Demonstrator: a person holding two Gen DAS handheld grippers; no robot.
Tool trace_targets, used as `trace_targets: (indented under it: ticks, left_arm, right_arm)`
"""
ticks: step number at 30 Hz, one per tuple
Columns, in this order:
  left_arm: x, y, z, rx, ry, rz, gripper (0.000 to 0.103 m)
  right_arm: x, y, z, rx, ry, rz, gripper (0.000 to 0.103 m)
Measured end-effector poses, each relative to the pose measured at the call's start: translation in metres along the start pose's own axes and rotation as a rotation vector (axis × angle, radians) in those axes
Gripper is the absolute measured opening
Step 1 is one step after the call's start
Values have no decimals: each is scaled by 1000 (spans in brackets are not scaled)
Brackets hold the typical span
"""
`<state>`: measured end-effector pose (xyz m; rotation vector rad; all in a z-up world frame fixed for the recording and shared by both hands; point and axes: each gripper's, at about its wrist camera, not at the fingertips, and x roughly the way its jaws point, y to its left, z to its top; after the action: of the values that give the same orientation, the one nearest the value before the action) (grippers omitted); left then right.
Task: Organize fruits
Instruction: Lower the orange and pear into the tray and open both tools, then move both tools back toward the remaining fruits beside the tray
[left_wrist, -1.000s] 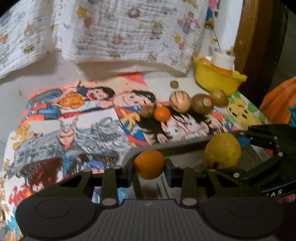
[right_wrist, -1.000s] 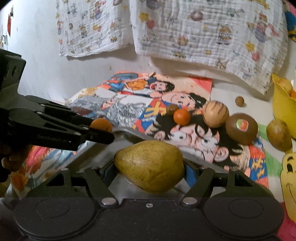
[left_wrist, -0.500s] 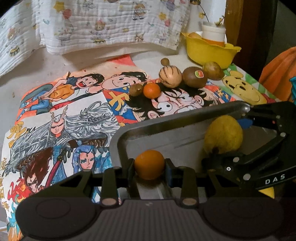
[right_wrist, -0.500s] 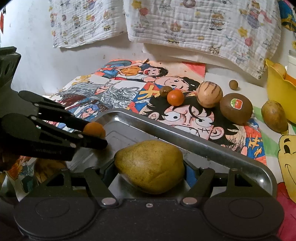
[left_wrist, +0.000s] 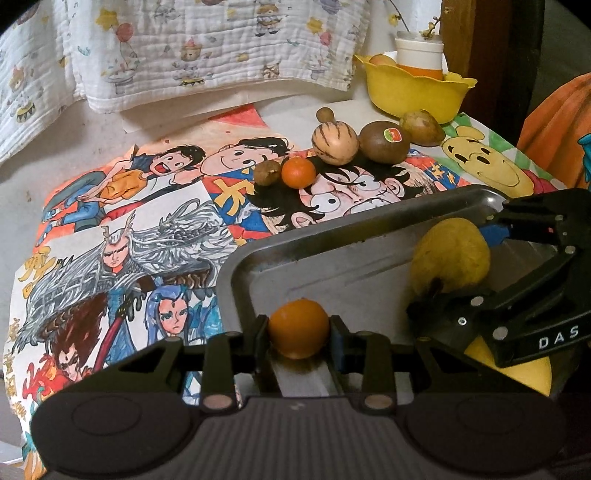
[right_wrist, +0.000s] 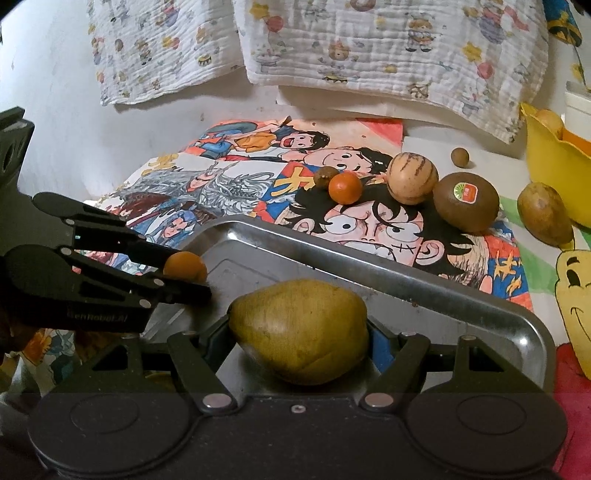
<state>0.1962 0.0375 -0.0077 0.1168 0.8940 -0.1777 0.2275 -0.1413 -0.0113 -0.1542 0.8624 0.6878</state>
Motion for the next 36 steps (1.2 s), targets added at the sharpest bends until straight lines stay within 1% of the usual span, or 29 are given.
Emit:
trace_targets:
  ticks: [6, 8, 11, 15, 18, 20, 21, 23, 24, 26, 29, 31, 36]
  left_arm:
    - [-7, -2, -2, -15, -12, 8, 43]
    - [-12, -2, -4, -22, -26, 15, 49]
    - [-21, -3, -6, -32, -45, 22, 55]
    - [-37, -2, -15, -58, -72, 29, 59]
    - [-52, -1, -22, -82, -103, 32, 67]
    - [-62, 0, -28, -94, -122, 35, 77]
    - [-68, 0, -32, -101, -132, 35, 79]
    - [-77, 0, -37, -107, -145, 30, 86]
    - [-81, -1, -40, -107, -149, 28, 88]
    - [-89, -2, -46, -104, -157, 23, 94]
    - [-99, -6, -57, -80, -169, 16, 100]
    - [-103, -9, -64, -52, -172, 5, 102]
    - [-107, -9, -77, -5, -142, -3, 103]
  right_arm:
    - [-8, -1, -3, 25, -20, 15, 78]
    - [-12, -1, -4, 32, -30, 20, 79]
    - [-20, 0, -7, 39, -46, 30, 81]
    - [-33, 4, -12, 35, -75, 33, 84]
    - [-45, 8, -16, 35, -98, 37, 87]
    - [-52, 11, -20, 33, -114, 42, 89]
    - [-57, 14, -22, 28, -122, 45, 90]
    - [-65, 19, -26, 12, -135, 49, 96]
    - [-68, 22, -28, 4, -141, 49, 97]
    - [-75, 28, -33, -20, -149, 49, 98]
    - [-83, 36, -39, -48, -148, 40, 99]
    - [-87, 38, -44, -57, -143, 30, 102]
    - [-95, 34, -53, -48, -101, -29, 102]
